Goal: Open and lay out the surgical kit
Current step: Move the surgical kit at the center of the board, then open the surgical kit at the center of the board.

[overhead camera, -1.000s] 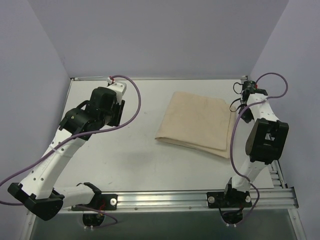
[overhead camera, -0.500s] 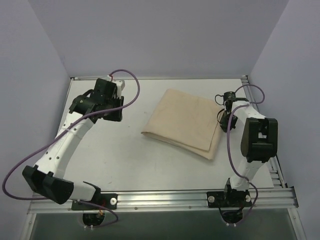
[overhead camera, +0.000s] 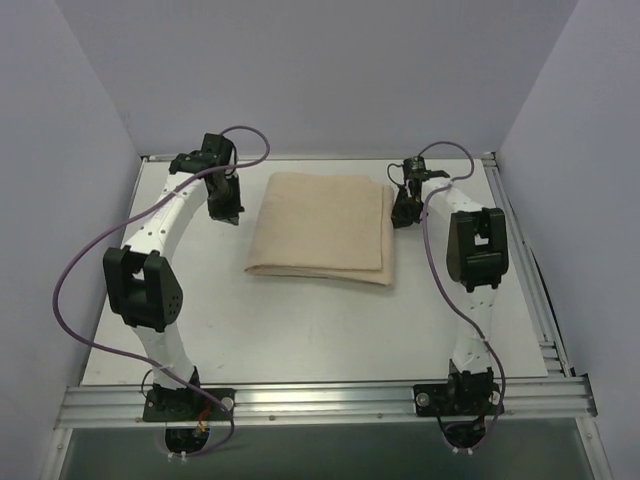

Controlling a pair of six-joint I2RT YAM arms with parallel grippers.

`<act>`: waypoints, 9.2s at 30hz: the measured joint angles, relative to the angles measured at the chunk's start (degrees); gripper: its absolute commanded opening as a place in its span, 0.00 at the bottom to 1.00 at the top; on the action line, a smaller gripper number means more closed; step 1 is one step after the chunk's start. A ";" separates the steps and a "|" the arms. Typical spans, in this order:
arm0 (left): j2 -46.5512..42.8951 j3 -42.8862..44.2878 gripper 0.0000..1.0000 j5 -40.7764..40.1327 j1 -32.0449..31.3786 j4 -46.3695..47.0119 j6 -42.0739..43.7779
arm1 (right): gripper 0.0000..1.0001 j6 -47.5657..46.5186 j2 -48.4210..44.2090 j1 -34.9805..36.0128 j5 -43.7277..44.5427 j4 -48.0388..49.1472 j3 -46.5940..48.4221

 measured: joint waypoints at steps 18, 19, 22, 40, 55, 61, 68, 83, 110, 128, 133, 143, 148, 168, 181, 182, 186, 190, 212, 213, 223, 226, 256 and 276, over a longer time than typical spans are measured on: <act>24.65 16.63 0.02 3.37 4.13 -0.76 -1.84 | 0.00 -0.68 4.81 0.37 -5.05 -0.13 7.74; 25.62 17.44 0.02 4.42 3.74 -0.76 -1.86 | 0.00 -0.68 4.81 0.46 -5.35 -0.52 8.11; 28.00 20.79 0.02 7.41 2.27 -0.81 -2.45 | 0.00 -0.66 4.96 0.66 -5.75 -2.25 10.45; 38.66 35.15 0.02 9.68 3.63 -1.22 -3.23 | 0.00 1.20 14.95 0.70 -5.73 0.07 27.04; 45.55 42.88 0.06 12.74 6.88 5.09 -7.28 | 0.00 5.49 16.46 0.74 -7.28 4.66 26.21; 45.20 43.19 0.52 6.97 7.04 3.08 -7.65 | 0.22 5.46 17.09 0.39 -7.15 3.89 27.56; 35.26 37.38 0.62 -5.88 5.64 -0.13 -6.27 | 0.43 5.07 15.89 -1.29 -6.36 -1.55 27.52; 5.99 17.07 0.60 -2.40 -19.89 17.55 9.07 | 0.42 2.95 -19.47 -8.94 -14.21 -7.19 -6.56; 19.80 15.08 0.51 -15.45 -39.65 23.02 13.38 | 0.43 3.78 -47.28 -11.02 -16.57 -12.37 -25.49; 21.03 14.21 0.53 -13.99 -39.54 25.92 13.68 | 0.42 3.78 -47.47 -11.80 -16.92 -12.46 -26.56; 22.01 14.21 0.52 -13.33 -39.52 26.38 13.68 | 0.42 3.80 -46.95 -11.80 -17.31 -12.46 -26.56; 24.92 14.36 0.37 -13.40 -39.52 26.67 13.90 | 0.42 3.76 -46.51 -11.80 -17.29 -12.46 -26.56; 25.18 15.47 0.17 -14.25 -39.52 26.23 13.88 | 0.42 3.72 -46.10 -11.80 -17.29 -12.46 -26.56; 15.50 21.51 0.02 -24.15 -14.99 15.04 8.81 | 0.42 3.69 -38.07 -10.03 -17.27 -12.13 -21.57; 2.82 10.54 0.89 -46.47 22.77 4.68 9.84 | 0.42 5.46 -33.33 0.76 -18.18 -8.46 -18.14; 2.82 10.54 0.91 -46.97 22.82 3.91 9.49 | 0.42 5.44 -32.65 1.46 -18.18 -8.41 -17.66; 2.67 10.64 0.93 -46.80 18.99 2.38 8.09 | 0.43 5.29 -29.55 4.52 -18.69 -7.50 -13.07; 2.64 10.51 0.93 -44.04 12.33 1.11 5.97 | 0.46 5.16 -24.87 10.38 -21.86 -2.21 -4.87; -14.05 -9.84 0.90 -24.61 9.64 0.31 -7.98 | 0.73 5.27 4.04 34.71 -6.23 -1.42 26.25; -14.05 -10.05 0.90 -24.22 9.64 0.33 -7.93 | 0.73 5.20 4.22 34.88 -5.44 -1.70 26.84; -14.51 -10.56 0.89 -22.38 10.86 1.01 -7.32 | 0.73 5.14 7.69 36.35 0.15 -6.08 32.09; -14.99 -10.67 0.89 -22.12 11.19 1.40 -7.21 | 0.72 5.14 8.20 36.98 1.75 -7.87 32.54; -17.00 -12.59 0.87 -17.84 13.20 4.07 -5.88 | 0.00 3.89 13.90 37.18 5.49 -8.20 42.14; -15.85 -14.49 0.87 -13.40 15.37 4.55 -6.27 | 0.64 -12.72 -20.65 -25.00 30.62 -0.04 -2.51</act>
